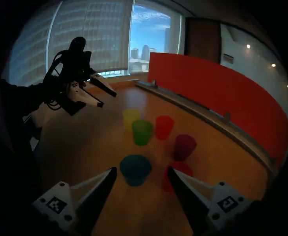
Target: Pour water
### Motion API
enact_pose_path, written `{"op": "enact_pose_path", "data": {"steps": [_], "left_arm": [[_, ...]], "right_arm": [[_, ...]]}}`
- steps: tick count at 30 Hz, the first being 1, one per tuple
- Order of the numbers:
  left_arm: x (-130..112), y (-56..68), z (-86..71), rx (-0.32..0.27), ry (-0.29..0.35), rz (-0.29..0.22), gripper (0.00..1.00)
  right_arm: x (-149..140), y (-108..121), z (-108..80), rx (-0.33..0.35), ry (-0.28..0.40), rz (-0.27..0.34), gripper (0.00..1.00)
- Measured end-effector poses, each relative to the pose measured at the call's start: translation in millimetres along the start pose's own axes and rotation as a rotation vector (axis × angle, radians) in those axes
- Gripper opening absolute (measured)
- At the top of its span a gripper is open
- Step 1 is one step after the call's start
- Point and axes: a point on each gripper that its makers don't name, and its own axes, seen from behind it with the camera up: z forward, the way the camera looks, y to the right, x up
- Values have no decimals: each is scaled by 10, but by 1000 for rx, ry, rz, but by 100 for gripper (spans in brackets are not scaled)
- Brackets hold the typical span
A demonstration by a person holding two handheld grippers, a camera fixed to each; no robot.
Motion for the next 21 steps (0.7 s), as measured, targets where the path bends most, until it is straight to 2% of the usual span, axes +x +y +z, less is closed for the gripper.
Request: {"op": "enact_pose_path", "data": {"steps": [10, 21], "left_arm": [[-60, -8, 51, 5, -6, 8, 97], [-127, -4, 106, 0, -19, 11, 97]], "right_arm": [[-231, -88, 261, 24, -39, 1, 99], [-449, -77, 502, 23, -83, 6, 100]]}}
